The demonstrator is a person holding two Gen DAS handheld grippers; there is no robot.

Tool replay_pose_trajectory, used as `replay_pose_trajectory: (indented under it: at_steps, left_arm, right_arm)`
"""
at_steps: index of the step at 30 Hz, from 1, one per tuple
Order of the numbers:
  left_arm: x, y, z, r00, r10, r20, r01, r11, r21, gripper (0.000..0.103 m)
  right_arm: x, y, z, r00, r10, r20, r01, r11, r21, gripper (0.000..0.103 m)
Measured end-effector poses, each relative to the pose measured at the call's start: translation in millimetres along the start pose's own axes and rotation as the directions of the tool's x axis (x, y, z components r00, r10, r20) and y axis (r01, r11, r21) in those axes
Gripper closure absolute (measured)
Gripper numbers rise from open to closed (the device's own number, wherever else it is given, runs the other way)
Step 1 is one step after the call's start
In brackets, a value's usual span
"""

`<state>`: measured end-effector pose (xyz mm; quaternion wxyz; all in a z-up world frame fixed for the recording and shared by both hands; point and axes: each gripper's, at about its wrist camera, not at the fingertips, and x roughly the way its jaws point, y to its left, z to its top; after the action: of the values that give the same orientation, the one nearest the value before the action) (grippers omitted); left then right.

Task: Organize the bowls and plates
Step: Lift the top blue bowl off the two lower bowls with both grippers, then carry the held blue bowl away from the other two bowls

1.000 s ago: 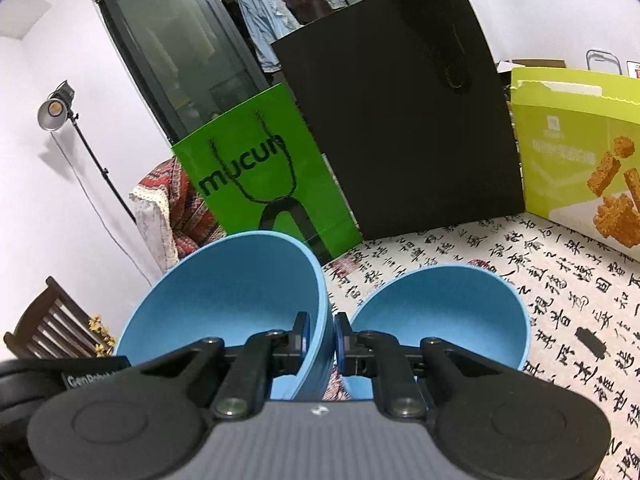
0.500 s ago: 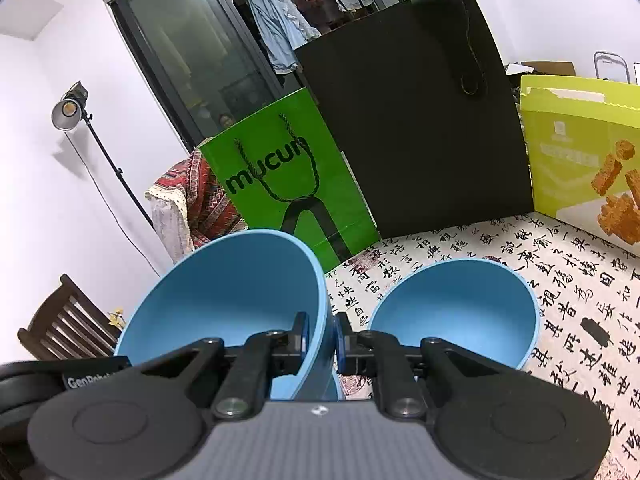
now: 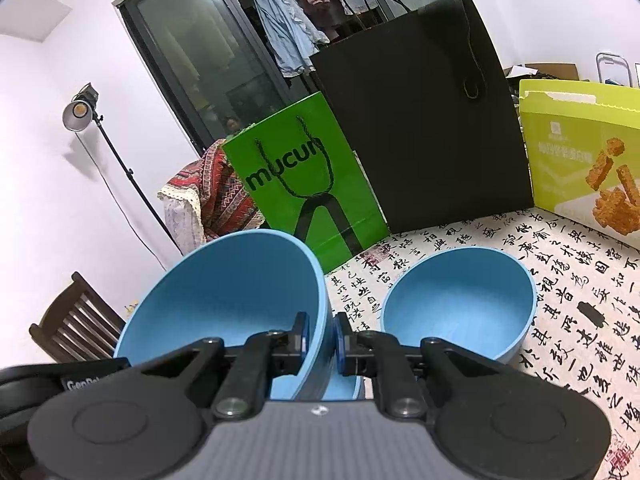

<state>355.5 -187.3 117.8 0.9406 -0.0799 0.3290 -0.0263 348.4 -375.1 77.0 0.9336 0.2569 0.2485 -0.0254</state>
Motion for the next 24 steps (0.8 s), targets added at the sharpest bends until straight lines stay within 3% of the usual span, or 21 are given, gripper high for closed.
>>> replay_pose_trajectory:
  at_steps: [24]
  left_arm:
    - [-57,42,-22,1.000,0.001,0.019,-0.002,1.000,0.006,0.094]
  right_arm:
    - [-51,32,-34,0.999,0.023,0.027,-0.022,0.999,-0.031,0.091]
